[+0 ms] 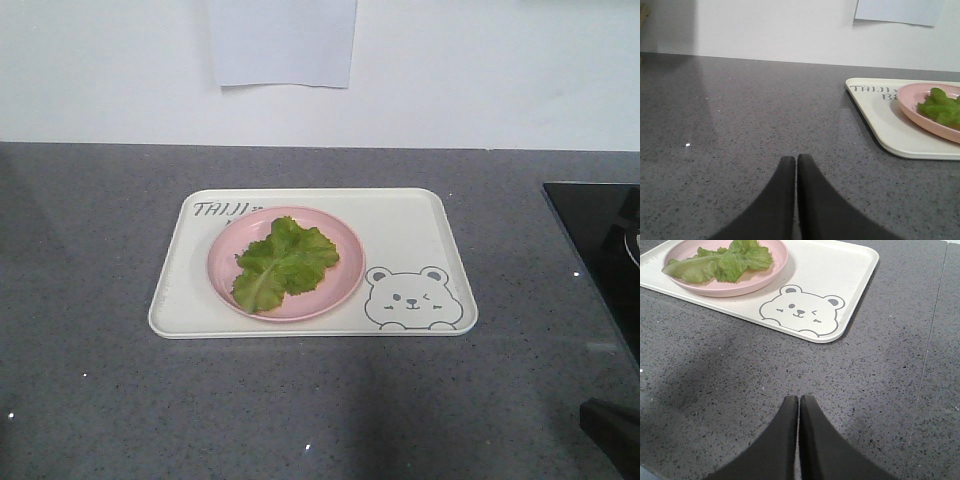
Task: Transfer vegetables to tray and serve
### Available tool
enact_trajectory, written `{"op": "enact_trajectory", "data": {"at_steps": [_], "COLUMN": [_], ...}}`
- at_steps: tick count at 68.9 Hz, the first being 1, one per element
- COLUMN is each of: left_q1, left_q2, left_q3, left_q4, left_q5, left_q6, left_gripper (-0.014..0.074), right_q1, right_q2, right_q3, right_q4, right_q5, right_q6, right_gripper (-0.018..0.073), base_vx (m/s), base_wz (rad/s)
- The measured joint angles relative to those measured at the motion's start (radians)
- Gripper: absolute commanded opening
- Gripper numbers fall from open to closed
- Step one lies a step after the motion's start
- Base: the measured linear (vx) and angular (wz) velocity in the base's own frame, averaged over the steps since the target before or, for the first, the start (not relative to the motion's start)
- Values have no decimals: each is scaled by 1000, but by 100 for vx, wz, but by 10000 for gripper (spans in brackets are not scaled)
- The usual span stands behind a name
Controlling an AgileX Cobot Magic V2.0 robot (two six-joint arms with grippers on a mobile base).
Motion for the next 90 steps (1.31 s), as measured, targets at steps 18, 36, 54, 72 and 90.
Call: {"op": "enact_trajectory", "data": {"at_steps": [18, 36, 54, 72, 90], "left_q1": [0, 0, 0, 0, 0], "left_q2": [0, 0, 0, 0, 0], "left_q3": [0, 0, 0, 0, 0], "left_q4": [0, 1, 3, 3, 3], "left_q5": [0, 0, 0, 0, 0], "left_q6": [-1, 0, 0, 0, 0], "left_gripper": [-6, -6, -6, -6, -6], "right_q1": [0, 0, 0, 0, 0], "right_q2": [0, 0, 0, 0, 0], "right_q3": [0, 0, 0, 0, 0], "right_q4": [0, 0, 0, 0, 0], "right_q5": [0, 0, 1, 2, 2], "right_q6": [0, 0, 0, 0, 0], "right_gripper": [-6, -6, -6, -6, -6], "base_vx": [0, 0, 0, 0, 0], "base_wz": [0, 0, 0, 0, 0]}}
